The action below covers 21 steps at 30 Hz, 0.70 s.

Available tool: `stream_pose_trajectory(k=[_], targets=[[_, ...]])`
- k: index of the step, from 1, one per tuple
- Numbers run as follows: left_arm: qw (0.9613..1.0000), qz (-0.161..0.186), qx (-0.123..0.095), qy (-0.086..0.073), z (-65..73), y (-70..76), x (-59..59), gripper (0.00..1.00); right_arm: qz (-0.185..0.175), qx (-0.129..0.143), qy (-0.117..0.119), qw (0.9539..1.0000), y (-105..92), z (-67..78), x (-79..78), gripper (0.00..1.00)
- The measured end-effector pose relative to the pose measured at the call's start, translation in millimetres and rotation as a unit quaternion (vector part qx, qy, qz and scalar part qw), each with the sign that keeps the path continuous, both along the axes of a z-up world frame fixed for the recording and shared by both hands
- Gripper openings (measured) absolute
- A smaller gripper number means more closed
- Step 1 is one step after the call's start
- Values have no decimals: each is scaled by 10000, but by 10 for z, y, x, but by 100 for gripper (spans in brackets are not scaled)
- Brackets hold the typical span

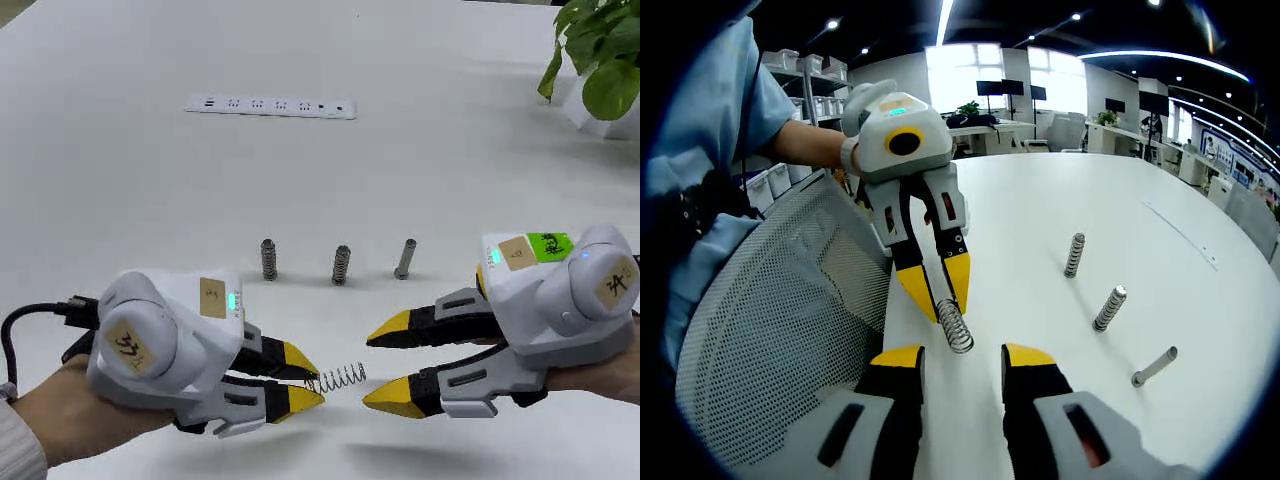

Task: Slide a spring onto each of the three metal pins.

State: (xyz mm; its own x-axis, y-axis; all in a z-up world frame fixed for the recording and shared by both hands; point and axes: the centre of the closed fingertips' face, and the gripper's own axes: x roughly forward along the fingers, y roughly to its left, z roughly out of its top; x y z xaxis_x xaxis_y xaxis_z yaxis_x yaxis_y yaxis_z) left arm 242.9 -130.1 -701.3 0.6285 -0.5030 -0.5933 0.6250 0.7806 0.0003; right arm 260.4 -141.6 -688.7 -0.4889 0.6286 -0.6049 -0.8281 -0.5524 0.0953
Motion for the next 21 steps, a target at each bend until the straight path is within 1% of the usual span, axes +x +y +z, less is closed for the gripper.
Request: stream_pose_trajectory(k=[3, 5, 7, 8, 10, 13, 15, 18, 20, 21], targets=[[10000, -71, 32, 2, -4, -9, -12, 10, 53, -35, 64, 10000, -4, -1, -51, 27], [9999, -103, 37, 9, -11, -9, -15, 10, 47, -52, 75, 9999, -2, -12, -55, 27], [9999, -135, 44, 4, -15, -7, -15, 10, 111, -105, 130, 9998, -24, -23, -74, 24], [9999, -142, 24, 4, -17, -5, -13, 10, 96, -115, 206, 9997, -23, -17, -83, 22], [9999, -160, 18, 8, -21, 0, -11, 10, 59, -147, 256, 9995, -20, -11, -89, 21], [9998, -181, -18, 4, -23, -3, -5, 10, 78, -131, 231, 9996, -19, -8, -85, 20], [9998, -206, -11, -3, -23, -8, -3, 10, 58, -161, 275, 9995, -21, -7, -87, 17], [9998, -217, -21, 8, -33, -16, 4, 10, -32, -201, 358, 9992, -7, -6, -81, 16], [9998, -196, -6, 27, -47, -7, 9, 10, -45, -173, 328, 9993, 2, -4, -74, 13], [9998, -194, -10, 35, -52, -7, 10, 10, -101, -186, 372, 9991, 14, -1, -74, 12]])
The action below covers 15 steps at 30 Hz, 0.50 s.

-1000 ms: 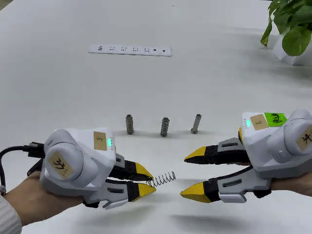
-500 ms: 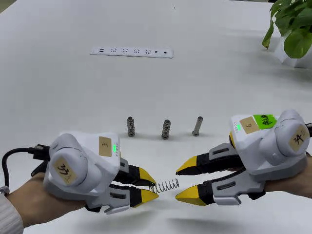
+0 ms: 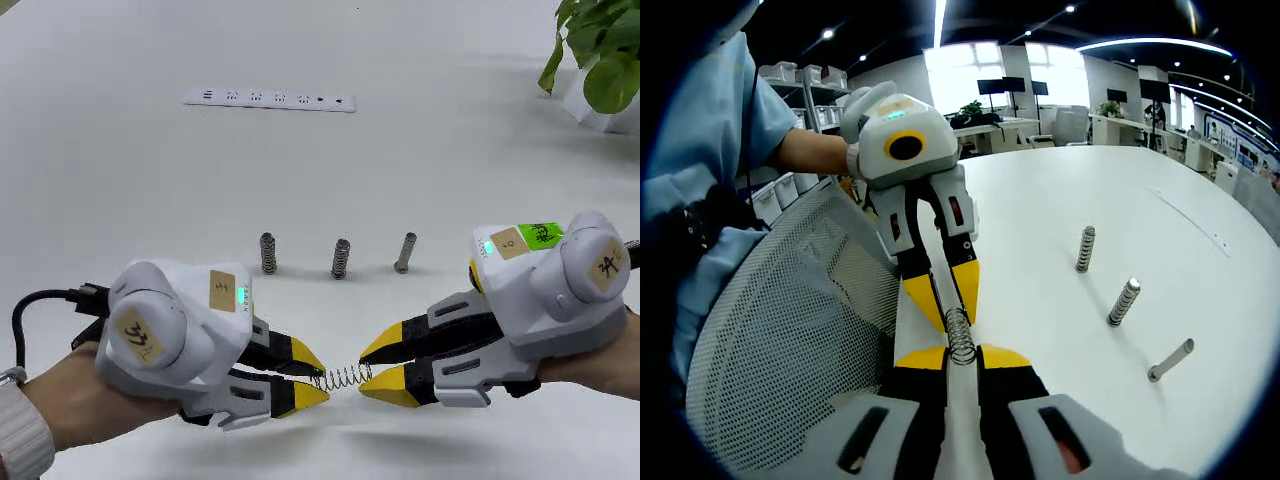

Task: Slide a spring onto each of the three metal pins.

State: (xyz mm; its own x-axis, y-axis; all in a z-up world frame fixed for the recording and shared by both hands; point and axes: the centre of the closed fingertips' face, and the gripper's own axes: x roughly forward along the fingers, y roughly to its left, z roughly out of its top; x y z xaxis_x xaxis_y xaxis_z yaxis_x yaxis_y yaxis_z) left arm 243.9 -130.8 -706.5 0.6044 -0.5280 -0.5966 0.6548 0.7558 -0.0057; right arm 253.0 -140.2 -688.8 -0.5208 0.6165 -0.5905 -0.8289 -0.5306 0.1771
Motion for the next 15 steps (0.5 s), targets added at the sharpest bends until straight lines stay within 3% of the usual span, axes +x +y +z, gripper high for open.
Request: stream_pose_trajectory(k=[8, 15], targets=[[9999, 102, -64, 47, 2, -35, 26, 10, -22, -40, -101, 9999, -5, -20, 24, 12], [9997, 157, -92, 141, -9, -66, 42, 10, 40, 8, -426, 9991, -1, 24, 18, 12]])
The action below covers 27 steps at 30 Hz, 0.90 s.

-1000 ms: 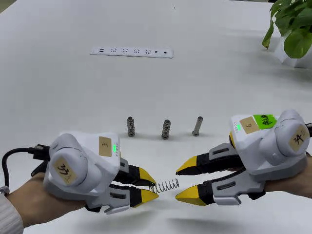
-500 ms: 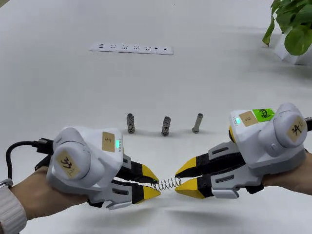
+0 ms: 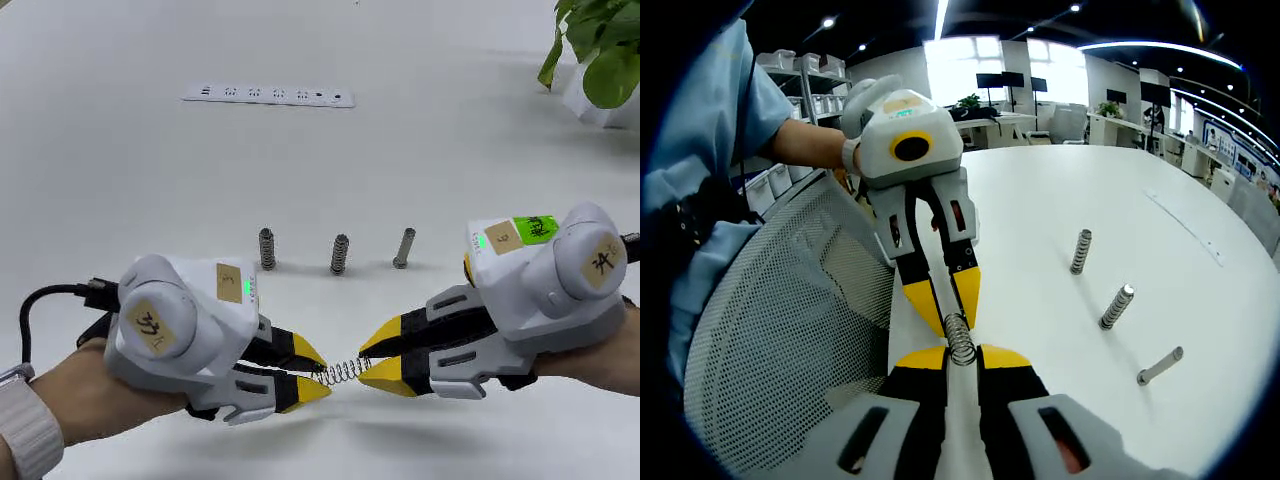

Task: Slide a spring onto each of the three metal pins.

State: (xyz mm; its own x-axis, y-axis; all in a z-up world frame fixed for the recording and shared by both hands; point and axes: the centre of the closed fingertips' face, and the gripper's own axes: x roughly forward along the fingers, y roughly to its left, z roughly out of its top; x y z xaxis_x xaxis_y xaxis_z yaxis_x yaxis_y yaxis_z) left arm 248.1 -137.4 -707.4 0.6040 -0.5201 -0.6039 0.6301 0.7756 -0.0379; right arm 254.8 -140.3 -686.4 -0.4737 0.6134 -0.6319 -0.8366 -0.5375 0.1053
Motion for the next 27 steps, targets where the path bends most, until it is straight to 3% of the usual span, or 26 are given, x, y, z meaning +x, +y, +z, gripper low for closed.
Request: stream_pose_trajectory(k=[15, 27], targets=[[9999, 31, -72, 67, -26, -21, 30, 10, 158, 149, -329, 9992, 53, 80, -24, 12], [10000, 9, -58, -5, -32, -7, 62, 9, 212, 133, -357, 9990, 37, 95, 4, 12]])
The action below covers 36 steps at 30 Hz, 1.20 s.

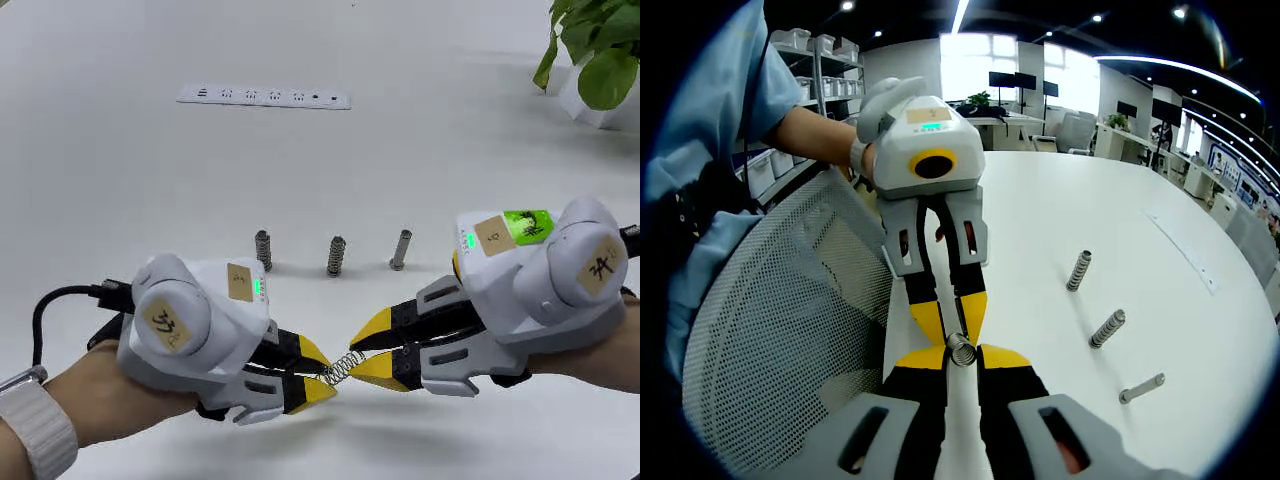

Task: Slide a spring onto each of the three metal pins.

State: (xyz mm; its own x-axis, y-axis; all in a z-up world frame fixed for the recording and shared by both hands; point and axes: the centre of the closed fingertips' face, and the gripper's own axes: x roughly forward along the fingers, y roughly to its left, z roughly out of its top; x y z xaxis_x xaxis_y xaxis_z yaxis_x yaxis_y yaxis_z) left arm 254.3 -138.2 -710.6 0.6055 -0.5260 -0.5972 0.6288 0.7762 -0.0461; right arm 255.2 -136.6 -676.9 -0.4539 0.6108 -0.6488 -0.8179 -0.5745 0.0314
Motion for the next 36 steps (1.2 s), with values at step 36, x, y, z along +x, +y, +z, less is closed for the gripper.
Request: stream_pose_trajectory(k=[36], targets=[[9992, -318, 51, -227, 148, -224, 59, 9, 393, -541, 97, 9977, -73, -88, -93, 13]])
